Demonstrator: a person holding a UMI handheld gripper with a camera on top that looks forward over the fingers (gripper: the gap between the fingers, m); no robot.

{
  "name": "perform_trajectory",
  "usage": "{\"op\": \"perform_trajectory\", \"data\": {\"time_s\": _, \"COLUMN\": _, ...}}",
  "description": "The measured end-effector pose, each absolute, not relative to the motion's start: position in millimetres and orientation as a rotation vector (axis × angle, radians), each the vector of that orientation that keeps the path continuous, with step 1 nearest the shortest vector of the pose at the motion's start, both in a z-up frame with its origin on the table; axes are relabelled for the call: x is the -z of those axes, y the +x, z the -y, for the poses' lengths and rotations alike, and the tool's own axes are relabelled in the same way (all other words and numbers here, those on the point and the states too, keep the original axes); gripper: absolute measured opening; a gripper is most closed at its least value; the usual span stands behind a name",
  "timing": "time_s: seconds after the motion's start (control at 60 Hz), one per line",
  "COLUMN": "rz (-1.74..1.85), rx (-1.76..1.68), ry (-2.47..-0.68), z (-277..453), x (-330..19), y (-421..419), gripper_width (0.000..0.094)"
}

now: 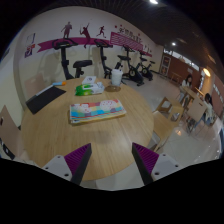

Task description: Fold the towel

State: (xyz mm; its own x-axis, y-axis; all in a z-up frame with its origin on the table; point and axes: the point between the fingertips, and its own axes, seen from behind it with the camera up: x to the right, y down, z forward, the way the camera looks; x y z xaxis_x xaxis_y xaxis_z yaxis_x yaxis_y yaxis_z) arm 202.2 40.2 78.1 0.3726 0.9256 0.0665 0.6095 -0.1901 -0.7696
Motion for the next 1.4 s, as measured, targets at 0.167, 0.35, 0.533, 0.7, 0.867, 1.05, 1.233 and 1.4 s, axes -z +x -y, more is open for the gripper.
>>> {"op": "perform_trajectory", "data": {"time_s": 0.167, "rz": 1.377, "rx": -0.571, "ry": -1.851, "z": -30.8, "x": -95.4, "y": 200.4, "gripper_width": 0.0860}}
{"op": "perform_trajectory", "data": {"time_s": 0.35, "rz": 1.451, "rx": -0.654, "ry": -1.797, "z": 26.0, "x": -100.6, "y": 176.2, "gripper_width": 0.0858}}
{"op": "perform_trajectory", "data": {"time_s": 0.533, "rz": 1.530, "rx": -0.721, "ry": -1.703, "z": 79.4, "x": -106.4, "y": 156.0, "gripper_width": 0.0860}}
{"op": "perform_trajectory", "data": {"time_s": 0.7, "rz": 1.544, "rx": -0.750, "ry": -1.665, "z": 97.1, "x": -103.7, "y": 136.1, "gripper_width": 0.0855}}
{"op": "perform_trajectory", "data": {"time_s": 0.867, "rz": 1.559, "rx": -0.752, "ry": -1.632, "z": 93.3, "x": -84.2, "y": 90.4, "gripper_width": 0.0861}}
{"op": "perform_trajectory", "data": {"time_s": 1.05, "rz": 1.574, "rx": -0.753, "ry": -1.640, "z": 71.9, "x": -46.9, "y": 14.6, "gripper_width": 0.0857}}
{"op": "perform_trajectory", "data": {"time_s": 1.233, "rz": 1.599, "rx": -0.749, "ry": -1.680, "z": 49.8, "x": -10.9, "y": -48.3, "gripper_width": 0.0809}}
{"op": "perform_trajectory", "data": {"time_s": 1.4, "rz": 1.654, "rx": -0.763, "ry": -1.670, "z": 51.7, "x": 11.2, "y": -67.5, "gripper_width": 0.0523}}
